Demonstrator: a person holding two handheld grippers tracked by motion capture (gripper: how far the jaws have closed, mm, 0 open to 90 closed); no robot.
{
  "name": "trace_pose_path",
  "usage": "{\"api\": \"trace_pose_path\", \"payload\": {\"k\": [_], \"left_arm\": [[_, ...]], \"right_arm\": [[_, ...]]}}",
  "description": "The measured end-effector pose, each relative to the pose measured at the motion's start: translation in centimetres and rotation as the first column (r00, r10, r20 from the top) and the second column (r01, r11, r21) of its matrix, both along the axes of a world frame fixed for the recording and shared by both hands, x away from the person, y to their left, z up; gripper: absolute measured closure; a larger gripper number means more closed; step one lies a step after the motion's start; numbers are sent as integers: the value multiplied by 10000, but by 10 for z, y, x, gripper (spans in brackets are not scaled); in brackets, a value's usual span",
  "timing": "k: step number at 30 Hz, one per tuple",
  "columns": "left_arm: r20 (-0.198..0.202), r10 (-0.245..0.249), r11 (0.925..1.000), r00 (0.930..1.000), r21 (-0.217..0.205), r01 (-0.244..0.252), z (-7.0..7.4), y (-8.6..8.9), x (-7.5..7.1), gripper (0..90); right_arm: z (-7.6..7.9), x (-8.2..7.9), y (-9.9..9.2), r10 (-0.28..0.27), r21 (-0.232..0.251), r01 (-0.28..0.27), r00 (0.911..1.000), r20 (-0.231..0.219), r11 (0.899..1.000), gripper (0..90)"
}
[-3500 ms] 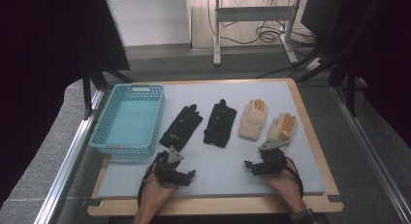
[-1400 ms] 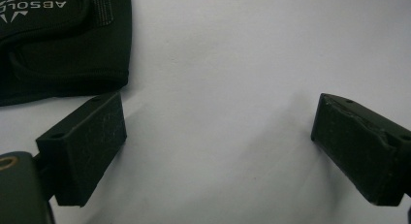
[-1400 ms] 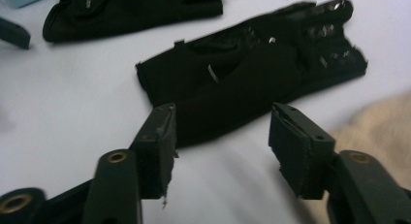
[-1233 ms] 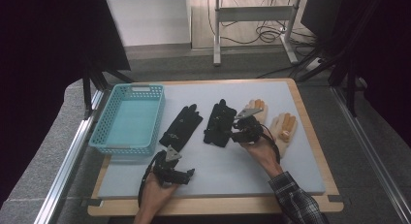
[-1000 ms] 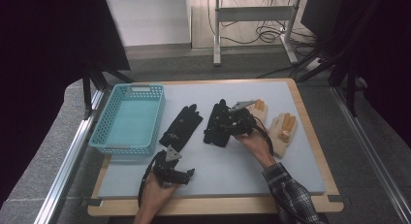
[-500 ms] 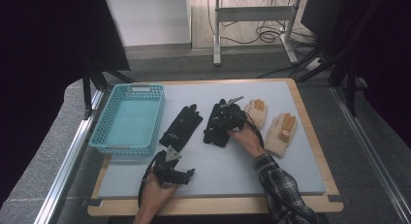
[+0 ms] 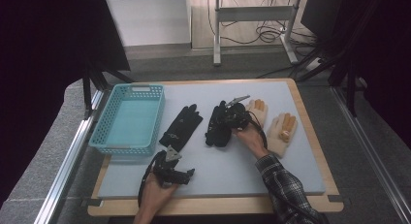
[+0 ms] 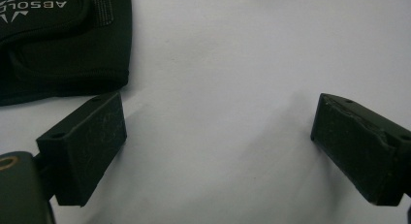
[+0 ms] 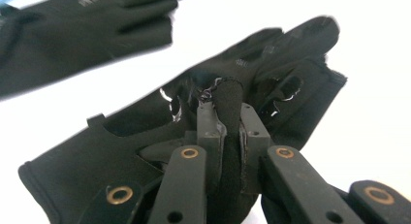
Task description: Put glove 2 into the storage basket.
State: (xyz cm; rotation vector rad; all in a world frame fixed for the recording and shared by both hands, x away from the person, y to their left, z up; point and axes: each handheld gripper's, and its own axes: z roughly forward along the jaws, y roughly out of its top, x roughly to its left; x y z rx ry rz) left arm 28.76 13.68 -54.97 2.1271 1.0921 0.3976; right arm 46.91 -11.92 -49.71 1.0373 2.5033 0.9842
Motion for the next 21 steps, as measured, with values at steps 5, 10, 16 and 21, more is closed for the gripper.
{"api": "trace_pose_path", "payload": {"k": [5,10,16,21], "left_arm": [[1,4,10000,10000,-4,-4,0,0,0,62],[1,8,10000,10000,-20,-8,0,0,0,62],[24,33,10000,10000,-39,-33,0,0,0,62],[29,34,10000,10000,-30,-34,0,0,0,62]], "right_arm": [[21,-20,-2,352,492,-361,9992,193,9981,823],[36,-49,-2,726,863,-750,9969,311,9934,822],[41,-94,-7,1157,1073,-1201,9922,465,9869,819],[33,-131,-16,1392,1167,-1449,9887,557,9825,817]]}}
